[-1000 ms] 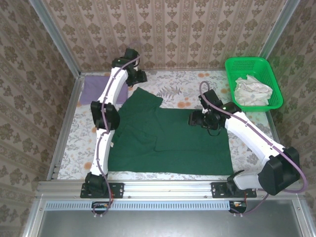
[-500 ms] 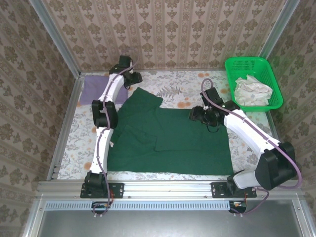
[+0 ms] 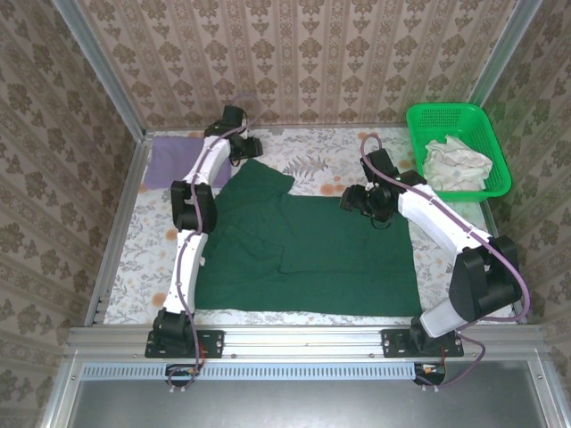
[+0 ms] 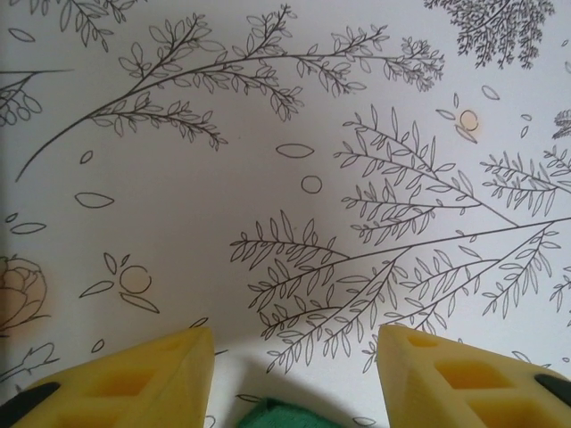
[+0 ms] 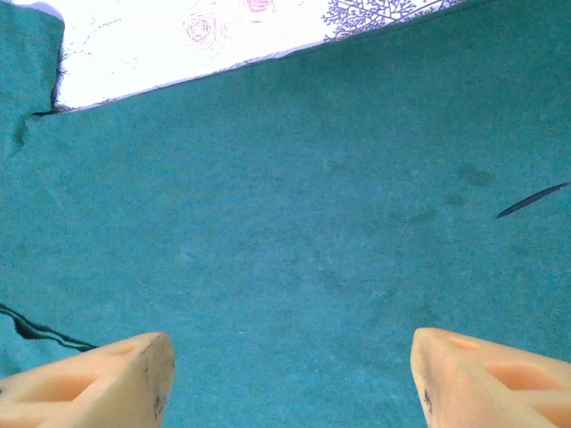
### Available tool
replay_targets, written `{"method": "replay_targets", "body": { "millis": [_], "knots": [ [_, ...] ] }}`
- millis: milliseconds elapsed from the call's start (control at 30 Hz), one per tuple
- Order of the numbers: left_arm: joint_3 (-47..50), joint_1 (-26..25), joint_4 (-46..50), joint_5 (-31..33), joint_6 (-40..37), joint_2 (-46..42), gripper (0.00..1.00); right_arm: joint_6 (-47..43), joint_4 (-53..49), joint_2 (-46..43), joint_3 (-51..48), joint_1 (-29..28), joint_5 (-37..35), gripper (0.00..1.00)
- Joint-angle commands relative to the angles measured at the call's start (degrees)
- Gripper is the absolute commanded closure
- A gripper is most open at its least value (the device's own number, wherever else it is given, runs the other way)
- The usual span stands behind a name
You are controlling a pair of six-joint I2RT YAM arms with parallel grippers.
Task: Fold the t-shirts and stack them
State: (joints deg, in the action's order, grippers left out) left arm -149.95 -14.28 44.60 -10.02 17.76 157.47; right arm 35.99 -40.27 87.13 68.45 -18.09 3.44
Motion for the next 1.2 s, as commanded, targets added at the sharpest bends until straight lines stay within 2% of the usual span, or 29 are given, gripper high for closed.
{"method": "replay_targets", "body": {
  "millis": [0, 167, 467, 700, 1000, 1167],
  "knots": [
    [0.9, -0.3, 4.6, 0.9, -3.4, -0.6, 0.50, 0.1, 0.0, 0.5, 0.9, 0.6, 1.5, 0.28],
    [1.9, -0.4, 5.6, 0.6, -4.6, -1.0, 0.56, 0.7, 1.2, -0.6, -1.1, 1.3, 2.2, 0.28],
    [3.1, -1.7, 7.4, 2.2, -7.1, -1.6, 0.60, 0.6, 1.4, -1.1, -2.1, 2.1, 2.4, 0.28],
    [3.7, -2.3, 8.2, 4.0, -8.4, -1.5, 0.70, 0.6, 1.1, -1.3, -2.0, 2.6, 2.0, 0.28],
    [5.4, -2.9, 6.1, 2.4, -8.3, -2.1, 0.77, 0.2, 0.6, -1.0, -1.6, 3.8, 1.7, 0.28],
    [6.5, -3.0, 5.8, 2.1, -8.5, -2.4, 0.86, 0.2, -0.6, -0.7, -1.1, 4.7, 0.1, 0.29]
  ]
}}
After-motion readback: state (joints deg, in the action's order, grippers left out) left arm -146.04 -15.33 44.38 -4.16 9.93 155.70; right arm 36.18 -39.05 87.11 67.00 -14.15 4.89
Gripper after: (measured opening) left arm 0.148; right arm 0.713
